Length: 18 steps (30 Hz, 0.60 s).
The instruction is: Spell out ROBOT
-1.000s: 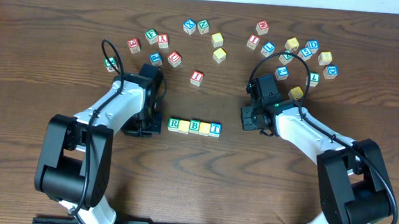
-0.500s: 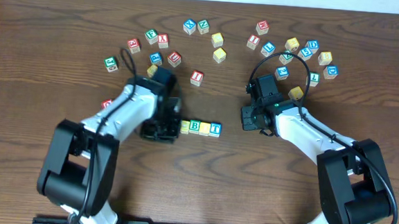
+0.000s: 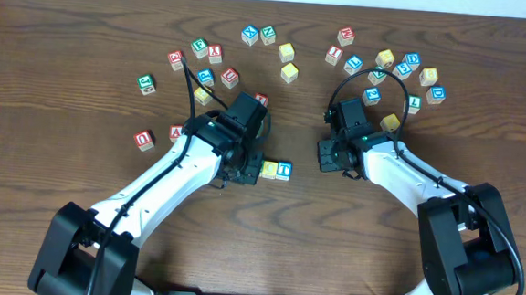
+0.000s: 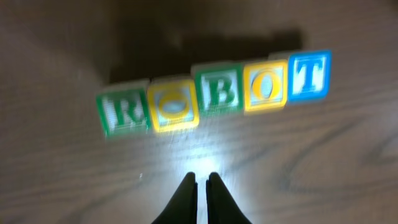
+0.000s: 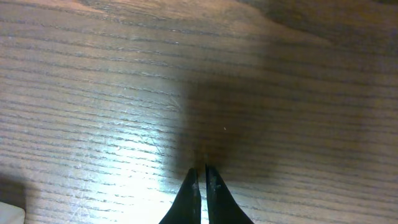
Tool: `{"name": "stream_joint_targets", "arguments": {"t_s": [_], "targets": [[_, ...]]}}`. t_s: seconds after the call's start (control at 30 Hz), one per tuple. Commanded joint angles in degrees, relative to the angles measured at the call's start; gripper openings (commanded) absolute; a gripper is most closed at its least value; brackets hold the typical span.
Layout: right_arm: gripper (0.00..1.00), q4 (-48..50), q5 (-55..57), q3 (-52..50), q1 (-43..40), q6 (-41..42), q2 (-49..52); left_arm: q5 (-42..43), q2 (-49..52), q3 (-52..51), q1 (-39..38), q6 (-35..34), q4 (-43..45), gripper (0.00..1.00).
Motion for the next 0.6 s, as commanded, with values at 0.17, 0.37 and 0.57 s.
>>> {"name": "stream_joint_targets", "arguments": {"t_s": [0.17,0.37,0.57], "targets": [[0.01,0.11,-0.42,0.48,-0.33,-0.2,0.39,-1.79,-0.59,-7.89,-0.13,-2.08,4.96,0.08],[0.01,0.11,-0.42,0.48,-0.33,-0.17,0.39,0.31,-0.59,-8.13,-0.13,-2.51,4.92,0.08],[0.01,0.09,-0.46,0.48,-0.33,-0.17,0.39,0.28,-0.59,-8.13,-0.13,-2.47,6.34,0.08]]}}
